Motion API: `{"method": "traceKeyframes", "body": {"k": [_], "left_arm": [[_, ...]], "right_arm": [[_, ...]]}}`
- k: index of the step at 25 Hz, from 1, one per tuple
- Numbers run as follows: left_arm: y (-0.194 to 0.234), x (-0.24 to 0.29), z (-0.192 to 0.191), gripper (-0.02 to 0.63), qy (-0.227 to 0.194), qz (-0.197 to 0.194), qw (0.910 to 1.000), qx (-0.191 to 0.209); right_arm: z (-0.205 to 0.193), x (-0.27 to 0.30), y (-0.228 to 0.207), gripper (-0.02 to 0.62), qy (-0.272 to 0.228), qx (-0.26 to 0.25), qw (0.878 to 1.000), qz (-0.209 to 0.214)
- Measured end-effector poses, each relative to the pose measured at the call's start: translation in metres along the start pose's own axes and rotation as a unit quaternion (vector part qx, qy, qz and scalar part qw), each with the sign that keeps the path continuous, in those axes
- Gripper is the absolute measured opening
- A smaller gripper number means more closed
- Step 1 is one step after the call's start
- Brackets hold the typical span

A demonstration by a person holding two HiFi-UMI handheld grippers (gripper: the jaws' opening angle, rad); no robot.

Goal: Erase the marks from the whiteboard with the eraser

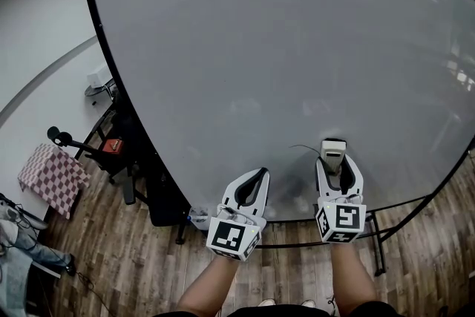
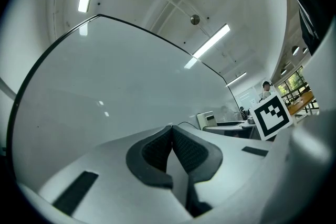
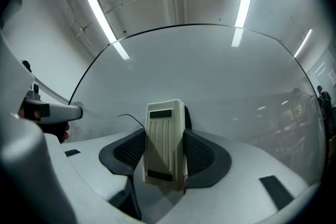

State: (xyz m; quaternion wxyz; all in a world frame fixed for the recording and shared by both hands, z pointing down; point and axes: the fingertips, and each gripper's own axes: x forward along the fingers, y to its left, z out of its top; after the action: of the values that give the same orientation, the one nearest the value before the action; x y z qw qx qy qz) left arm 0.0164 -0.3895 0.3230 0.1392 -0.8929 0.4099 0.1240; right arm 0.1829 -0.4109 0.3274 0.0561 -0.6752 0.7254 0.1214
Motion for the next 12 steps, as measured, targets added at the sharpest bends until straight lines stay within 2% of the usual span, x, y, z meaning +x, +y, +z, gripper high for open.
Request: {"method": "traceKeyframes", "body": {"k": [12], "left_arm": [[0.017,-0.017,0.005,0.02,0.001,0.017,0.9998,0.005]], "right_arm": [[0.005,0.009,0.04,0.253,-0.009,0.017,1.0,0.018]]}}
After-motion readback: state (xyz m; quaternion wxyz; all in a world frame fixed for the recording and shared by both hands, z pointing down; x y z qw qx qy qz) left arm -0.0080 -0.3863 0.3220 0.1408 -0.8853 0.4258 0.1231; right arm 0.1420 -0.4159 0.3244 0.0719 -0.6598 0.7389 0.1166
